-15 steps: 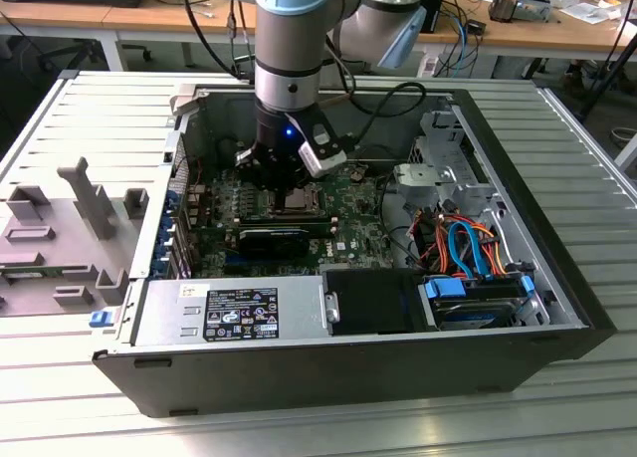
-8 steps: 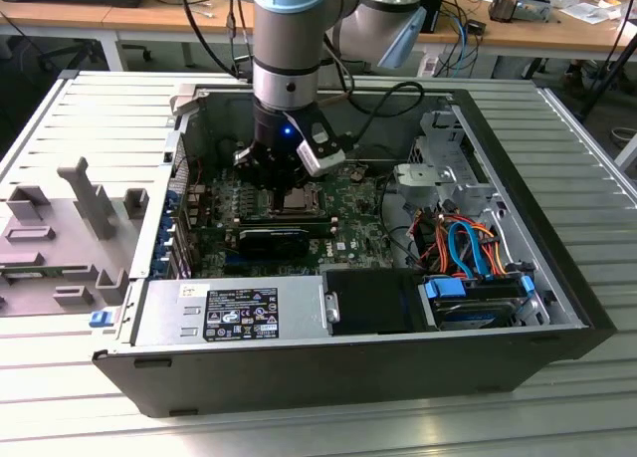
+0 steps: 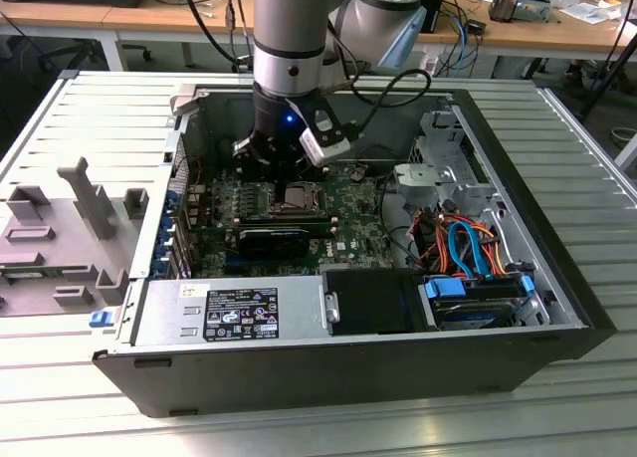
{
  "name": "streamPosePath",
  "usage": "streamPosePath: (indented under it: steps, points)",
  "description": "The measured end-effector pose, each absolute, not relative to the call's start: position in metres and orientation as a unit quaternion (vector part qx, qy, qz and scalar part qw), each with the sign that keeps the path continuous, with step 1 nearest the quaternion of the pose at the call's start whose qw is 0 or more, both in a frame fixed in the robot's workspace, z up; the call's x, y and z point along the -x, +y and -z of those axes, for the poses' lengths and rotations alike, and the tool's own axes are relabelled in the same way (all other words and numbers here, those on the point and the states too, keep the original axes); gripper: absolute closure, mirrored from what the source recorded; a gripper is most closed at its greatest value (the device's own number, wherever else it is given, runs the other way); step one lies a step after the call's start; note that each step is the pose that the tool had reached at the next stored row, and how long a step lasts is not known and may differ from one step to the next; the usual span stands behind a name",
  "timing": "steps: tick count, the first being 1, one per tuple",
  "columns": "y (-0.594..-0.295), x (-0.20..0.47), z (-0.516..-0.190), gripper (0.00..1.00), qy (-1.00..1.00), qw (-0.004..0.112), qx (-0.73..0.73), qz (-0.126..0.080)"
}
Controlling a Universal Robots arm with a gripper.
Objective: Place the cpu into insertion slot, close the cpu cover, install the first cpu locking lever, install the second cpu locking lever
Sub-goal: 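Install the second cpu locking lever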
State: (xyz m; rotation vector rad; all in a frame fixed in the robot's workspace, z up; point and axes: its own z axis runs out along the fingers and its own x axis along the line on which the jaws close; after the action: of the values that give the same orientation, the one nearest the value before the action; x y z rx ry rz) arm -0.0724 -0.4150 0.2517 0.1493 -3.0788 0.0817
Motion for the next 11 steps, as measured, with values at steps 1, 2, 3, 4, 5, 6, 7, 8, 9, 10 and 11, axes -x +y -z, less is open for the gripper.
streamPosePath:
  steps: [1,2,3,4,5,6,7,8,9,10,11]
  points:
    - [-0.4172,0.0723,-0.2517,0.89,-0.998,0.029,-0.048,-0.026]
    - [-0.4186,0.0723,-0.2517,0.89,-0.998,0.029,-0.048,-0.024]
    - [-0.4188,0.0724,-0.2517,0.89,-0.998,0.029,-0.048,-0.022]
    - [-0.4188,0.0726,-0.2518,0.89,-0.998,0.029,-0.048,-0.021]
    - [-0.4189,0.0730,-0.2517,0.89,-0.998,0.029,-0.049,-0.019]
    - [-0.4189,0.0732,-0.2517,0.89,-0.998,0.029,-0.049,-0.018]
    - [-0.4189,0.0732,-0.2517,0.89,-0.998,0.029,-0.049,-0.018]
    - [-0.4189,0.0732,-0.2517,0.89,-0.998,0.029,-0.049,-0.018]
    - [-0.4190,0.0734,-0.2517,0.89,-0.998,0.029,-0.049,-0.018]
    - [-0.4190,0.0738,-0.2517,0.89,-0.998,0.029,-0.049,-0.018]
    - [-0.4191,0.0744,-0.2517,0.89,-0.998,0.029,-0.049,-0.017]
